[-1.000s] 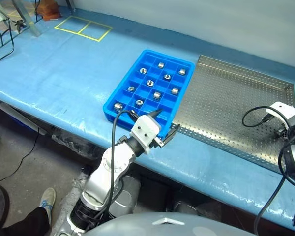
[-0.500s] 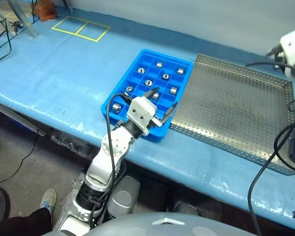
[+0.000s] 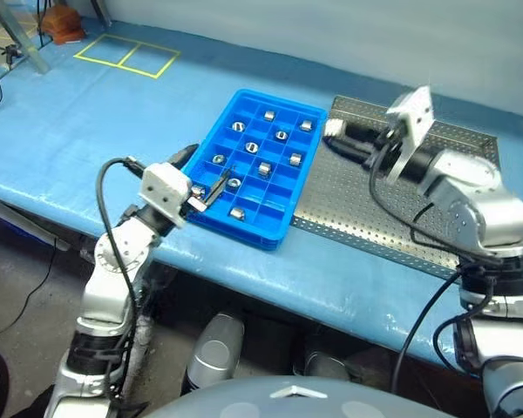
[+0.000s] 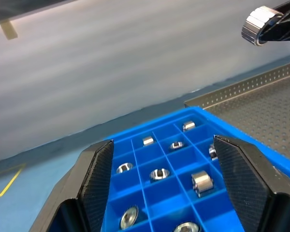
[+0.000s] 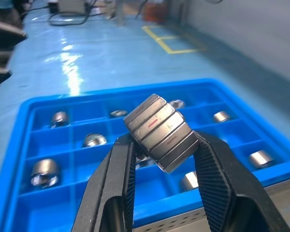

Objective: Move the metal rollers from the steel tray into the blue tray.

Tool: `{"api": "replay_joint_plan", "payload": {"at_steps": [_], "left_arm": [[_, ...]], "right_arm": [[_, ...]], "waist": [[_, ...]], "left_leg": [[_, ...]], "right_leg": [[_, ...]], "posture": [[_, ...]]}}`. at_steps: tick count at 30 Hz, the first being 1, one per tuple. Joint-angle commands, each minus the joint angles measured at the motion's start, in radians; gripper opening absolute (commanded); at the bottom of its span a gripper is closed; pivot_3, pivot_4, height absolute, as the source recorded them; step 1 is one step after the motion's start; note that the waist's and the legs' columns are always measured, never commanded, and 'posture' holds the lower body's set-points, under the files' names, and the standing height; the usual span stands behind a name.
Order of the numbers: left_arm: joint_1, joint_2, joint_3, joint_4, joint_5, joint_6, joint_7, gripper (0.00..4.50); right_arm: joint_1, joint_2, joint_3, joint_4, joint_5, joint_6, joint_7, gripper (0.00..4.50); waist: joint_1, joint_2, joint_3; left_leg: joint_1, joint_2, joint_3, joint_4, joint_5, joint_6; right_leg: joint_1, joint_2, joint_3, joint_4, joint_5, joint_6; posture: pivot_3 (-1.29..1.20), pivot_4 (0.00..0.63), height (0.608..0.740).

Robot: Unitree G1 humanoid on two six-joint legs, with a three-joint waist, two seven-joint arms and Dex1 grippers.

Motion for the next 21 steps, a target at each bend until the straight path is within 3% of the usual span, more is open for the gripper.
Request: {"api": "replay_joint_plan", "payload": {"at_steps": [1,5,13,21], "left_arm": [[0.045,0.033,0.056,-0.085,0.003,0.019,0.008,3.58],[0.062,0.034,0.069,-0.115,0.000,0.038,0.022,3.58],[0.080,0.029,0.059,-0.127,0.013,0.049,0.039,3.58],[0.062,0.050,0.054,-0.114,0.037,0.044,0.039,3.58]], "right_arm": [[0.020,-0.038,0.093,-0.078,0.001,0.021,0.109,1.42],[-0.005,-0.036,0.171,-0.031,-0.081,0.011,0.103,1.42],[-0.077,0.051,0.199,0.050,-0.194,-0.010,-0.008,1.42],[-0.060,0.056,0.238,0.049,-0.230,-0.011,0.032,1.42]], "waist": [[0.001,0.000,0.000],[0.012,-0.001,0.000],[0.046,-0.001,0.001],[0.099,-0.001,0.001]], "left_leg": [[0.002,0.001,0.000,0.000,0.000,0.000],[0.004,0.002,0.001,-0.001,0.000,0.000],[0.003,0.002,0.002,-0.004,-0.001,-0.002],[-0.003,0.002,0.002,-0.006,-0.002,-0.004]], "right_leg": [[0.001,0.000,0.000,0.000,0.000,0.000],[0.001,0.000,-0.001,0.000,0.000,0.000],[-0.001,0.000,-0.002,0.000,-0.001,0.000],[-0.008,0.000,-0.002,0.000,-0.001,-0.002]], "posture": [[0.45,0.150,0.740],[0.48,0.150,0.740],[0.49,0.150,0.740],[0.49,0.150,0.740]]}}
